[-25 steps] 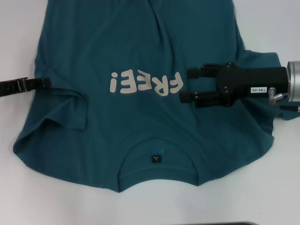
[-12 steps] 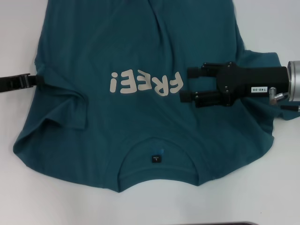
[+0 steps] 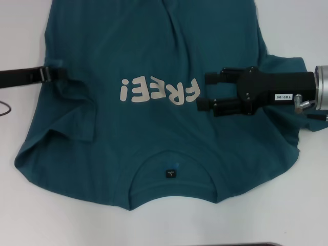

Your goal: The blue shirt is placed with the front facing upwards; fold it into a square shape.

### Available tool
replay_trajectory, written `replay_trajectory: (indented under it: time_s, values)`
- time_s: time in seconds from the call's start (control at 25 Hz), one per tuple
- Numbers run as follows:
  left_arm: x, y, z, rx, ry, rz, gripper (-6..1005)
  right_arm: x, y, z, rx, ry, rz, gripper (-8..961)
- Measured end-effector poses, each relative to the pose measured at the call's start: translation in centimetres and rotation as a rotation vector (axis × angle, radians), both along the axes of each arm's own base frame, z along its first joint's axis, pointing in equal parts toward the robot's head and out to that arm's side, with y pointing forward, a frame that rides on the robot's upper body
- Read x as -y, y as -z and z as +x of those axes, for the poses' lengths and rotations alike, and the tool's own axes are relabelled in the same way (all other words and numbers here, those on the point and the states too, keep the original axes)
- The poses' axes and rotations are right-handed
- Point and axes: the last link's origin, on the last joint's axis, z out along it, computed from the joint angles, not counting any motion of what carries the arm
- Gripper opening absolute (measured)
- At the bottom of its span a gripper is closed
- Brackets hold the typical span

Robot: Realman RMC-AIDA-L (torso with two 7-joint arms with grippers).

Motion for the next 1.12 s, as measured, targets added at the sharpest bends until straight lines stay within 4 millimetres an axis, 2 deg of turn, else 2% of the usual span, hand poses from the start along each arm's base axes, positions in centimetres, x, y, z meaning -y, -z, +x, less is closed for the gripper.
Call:
replay_trajectory:
  time_s: [0.28,0.52,0.88,1.12]
  values:
    - [-1.1,0.6,1.4,0.02,0.017,0.016,14,0.0,0.0,0.0,-0.001,-0.003,-0.001,913]
    - [-1.5,2.2,2.7,0.05,0.03,-0.009,36,0.1,0.1,0.0,-0.001,-0.004,-0.003,913]
    - [-0.9,2.2,2.7,0.08,0.036,-0.02,98,-0.1,0.1,-0.3,0.001,-0.014,-0.006,914]
    - [0.3,1.0,1.6,0.077,0.03,-0.01,394,-0.1,0.1,-0.4,0.0,-0.015,-0.005,914]
